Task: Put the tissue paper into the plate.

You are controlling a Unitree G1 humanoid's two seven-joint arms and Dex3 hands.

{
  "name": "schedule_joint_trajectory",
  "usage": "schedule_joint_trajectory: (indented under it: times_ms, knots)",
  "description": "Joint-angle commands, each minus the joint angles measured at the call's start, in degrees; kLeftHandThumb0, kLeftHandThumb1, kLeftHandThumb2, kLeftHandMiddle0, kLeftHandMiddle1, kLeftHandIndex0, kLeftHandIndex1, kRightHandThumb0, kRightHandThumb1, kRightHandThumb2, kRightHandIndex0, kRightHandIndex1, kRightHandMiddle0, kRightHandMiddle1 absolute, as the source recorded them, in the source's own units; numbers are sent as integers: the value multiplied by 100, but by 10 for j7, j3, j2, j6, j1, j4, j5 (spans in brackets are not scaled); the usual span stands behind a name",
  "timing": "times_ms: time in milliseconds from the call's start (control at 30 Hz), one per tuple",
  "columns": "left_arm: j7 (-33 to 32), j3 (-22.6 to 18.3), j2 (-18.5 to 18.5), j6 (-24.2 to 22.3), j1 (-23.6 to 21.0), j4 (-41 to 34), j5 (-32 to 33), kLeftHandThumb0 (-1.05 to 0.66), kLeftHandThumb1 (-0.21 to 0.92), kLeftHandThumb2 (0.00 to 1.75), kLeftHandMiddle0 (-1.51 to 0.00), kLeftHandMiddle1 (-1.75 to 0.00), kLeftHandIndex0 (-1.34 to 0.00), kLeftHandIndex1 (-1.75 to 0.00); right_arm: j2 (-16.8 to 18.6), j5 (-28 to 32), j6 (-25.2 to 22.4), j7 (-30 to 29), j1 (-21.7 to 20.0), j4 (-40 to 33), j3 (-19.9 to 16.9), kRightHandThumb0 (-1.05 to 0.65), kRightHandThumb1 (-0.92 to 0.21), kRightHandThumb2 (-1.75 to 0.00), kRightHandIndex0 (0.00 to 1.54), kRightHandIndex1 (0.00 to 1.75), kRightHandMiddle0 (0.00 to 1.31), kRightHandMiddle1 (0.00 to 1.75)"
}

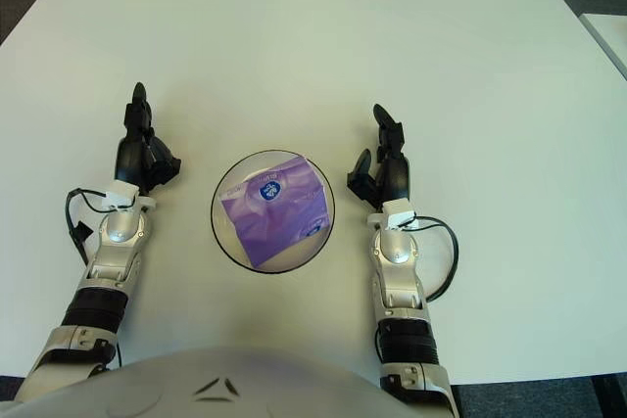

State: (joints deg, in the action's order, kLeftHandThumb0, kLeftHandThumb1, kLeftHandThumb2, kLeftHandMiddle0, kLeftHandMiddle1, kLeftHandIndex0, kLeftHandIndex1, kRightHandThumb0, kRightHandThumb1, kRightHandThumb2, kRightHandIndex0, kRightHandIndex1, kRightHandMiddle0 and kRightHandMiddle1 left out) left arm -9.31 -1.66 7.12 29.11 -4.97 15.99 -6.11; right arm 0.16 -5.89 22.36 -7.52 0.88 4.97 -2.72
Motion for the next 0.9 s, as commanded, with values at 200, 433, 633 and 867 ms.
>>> schedule_joint_trajectory:
  times_ms: [200, 433, 633, 867]
  knots:
    - [-1, 10, -18, -6, 84, 49, -11, -90, 92, 120, -4, 0, 0, -21, 5, 10, -14, 8, 19, 27, 5, -67, -92, -108, 22, 4, 0, 53]
    - [2, 11, -18, -7, 90, 39, -9, -90, 92, 121, -3, 0, 0, -22, 7, 15, -14, 14, 21, 24, 7, -67, -92, -108, 22, 3, 0, 55]
    - [2, 12, -20, -16, 97, 25, -9, -91, 92, 120, -4, 0, 0, -21, 10, 19, -19, 20, 26, 17, 8, -65, -92, -107, 23, 3, 0, 56]
    - [2, 13, -24, -30, 105, 7, -7, -91, 92, 119, -5, -1, 0, -23, 11, 21, -29, 24, 30, 11, 7, -66, -92, -106, 24, 3, 0, 56]
